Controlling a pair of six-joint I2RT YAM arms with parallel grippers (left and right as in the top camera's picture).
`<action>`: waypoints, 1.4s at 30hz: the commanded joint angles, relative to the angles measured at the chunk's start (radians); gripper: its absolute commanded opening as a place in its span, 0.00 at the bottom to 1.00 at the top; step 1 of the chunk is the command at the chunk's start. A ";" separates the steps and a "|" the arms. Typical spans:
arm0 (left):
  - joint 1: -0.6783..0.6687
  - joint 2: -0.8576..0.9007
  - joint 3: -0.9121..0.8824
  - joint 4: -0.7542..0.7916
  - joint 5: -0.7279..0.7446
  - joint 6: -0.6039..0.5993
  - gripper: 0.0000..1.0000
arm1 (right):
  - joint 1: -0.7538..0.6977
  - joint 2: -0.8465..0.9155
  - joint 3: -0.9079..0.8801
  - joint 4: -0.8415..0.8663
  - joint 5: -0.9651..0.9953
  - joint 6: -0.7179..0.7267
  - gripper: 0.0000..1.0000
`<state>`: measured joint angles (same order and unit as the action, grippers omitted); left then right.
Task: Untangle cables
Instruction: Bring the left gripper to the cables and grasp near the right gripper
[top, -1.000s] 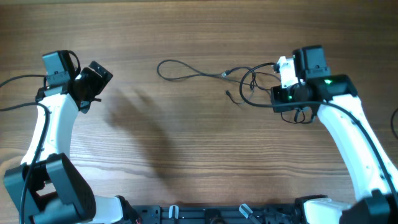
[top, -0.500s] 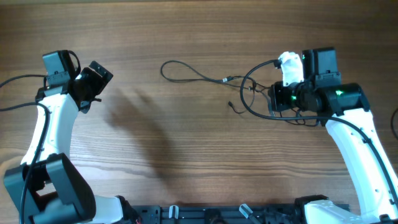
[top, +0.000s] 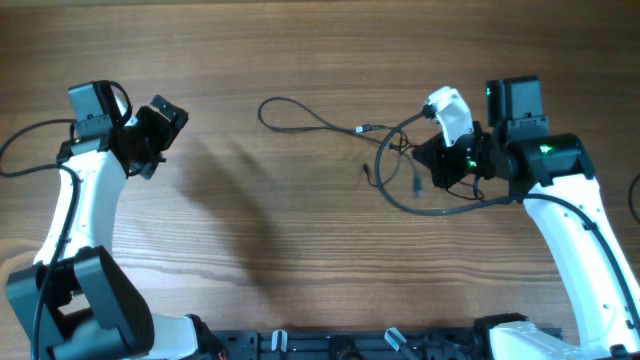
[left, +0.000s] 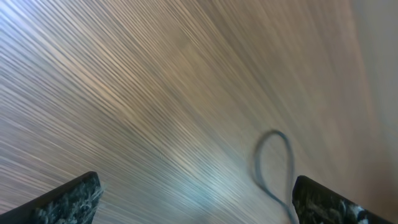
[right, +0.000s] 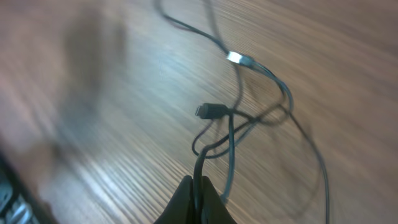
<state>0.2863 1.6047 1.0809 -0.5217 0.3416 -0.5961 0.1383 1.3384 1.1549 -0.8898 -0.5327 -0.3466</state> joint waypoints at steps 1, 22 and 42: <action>-0.016 0.002 -0.002 0.018 0.276 -0.109 1.00 | -0.001 -0.009 0.018 0.006 -0.229 -0.232 0.04; -0.511 0.002 -0.002 0.056 0.255 -0.483 0.75 | -0.001 -0.009 0.018 0.010 -0.228 -0.058 0.04; -0.926 0.183 -0.002 0.275 0.013 -1.079 0.64 | -0.001 -0.009 0.018 0.011 -0.143 0.070 0.04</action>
<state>-0.6369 1.7451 1.0809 -0.2577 0.2195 -1.6577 0.1383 1.3384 1.1549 -0.8795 -0.7231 -0.3145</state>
